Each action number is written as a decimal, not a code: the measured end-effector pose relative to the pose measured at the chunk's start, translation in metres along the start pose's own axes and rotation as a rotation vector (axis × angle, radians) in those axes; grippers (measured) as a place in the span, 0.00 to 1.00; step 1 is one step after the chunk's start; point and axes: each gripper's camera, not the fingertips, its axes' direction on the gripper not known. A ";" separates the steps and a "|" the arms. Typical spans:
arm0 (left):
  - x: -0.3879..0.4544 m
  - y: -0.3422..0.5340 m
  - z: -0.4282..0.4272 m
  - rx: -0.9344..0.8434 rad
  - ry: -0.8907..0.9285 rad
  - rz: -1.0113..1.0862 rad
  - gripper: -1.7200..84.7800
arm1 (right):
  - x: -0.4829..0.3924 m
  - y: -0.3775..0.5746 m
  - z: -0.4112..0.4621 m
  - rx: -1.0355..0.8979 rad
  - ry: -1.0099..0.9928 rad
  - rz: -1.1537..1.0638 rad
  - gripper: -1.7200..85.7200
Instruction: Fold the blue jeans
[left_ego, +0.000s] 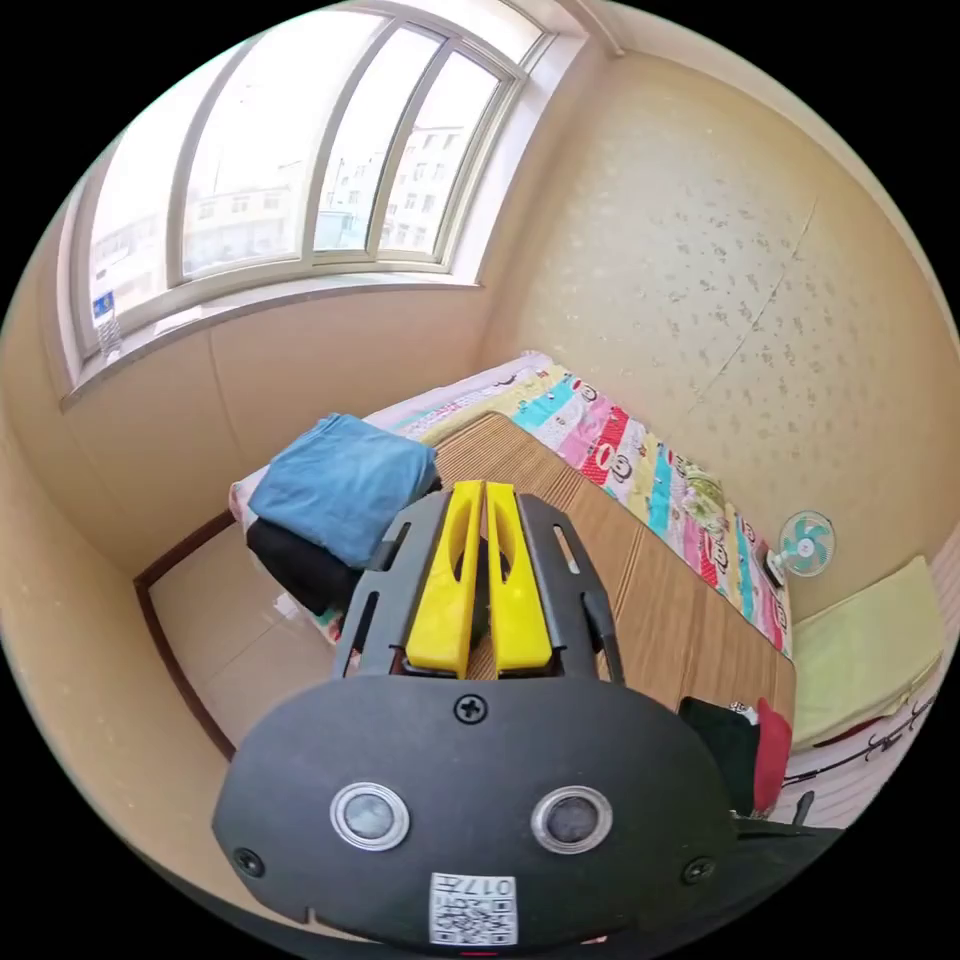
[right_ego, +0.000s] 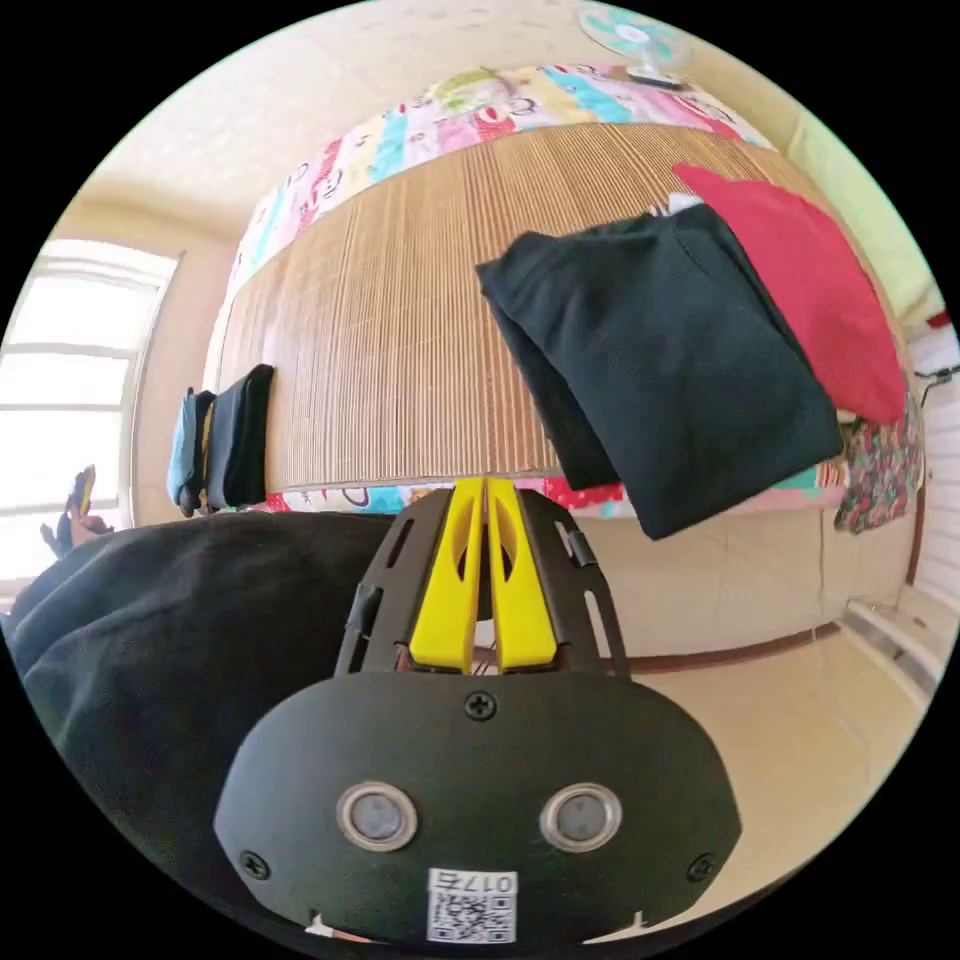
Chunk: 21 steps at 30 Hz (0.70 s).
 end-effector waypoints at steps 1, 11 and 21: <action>-0.011 -0.003 0.004 -0.007 -0.020 -0.016 0.01 | -0.017 -0.012 -0.002 0.019 0.016 -0.041 0.03; -0.173 -0.040 0.115 -0.286 -0.005 -0.287 0.02 | -0.184 -0.111 -0.028 0.250 -0.047 -0.101 0.03; -0.189 -0.057 0.196 -0.371 -0.104 -0.374 0.13 | -0.185 -0.102 -0.009 0.216 0.044 0.050 0.03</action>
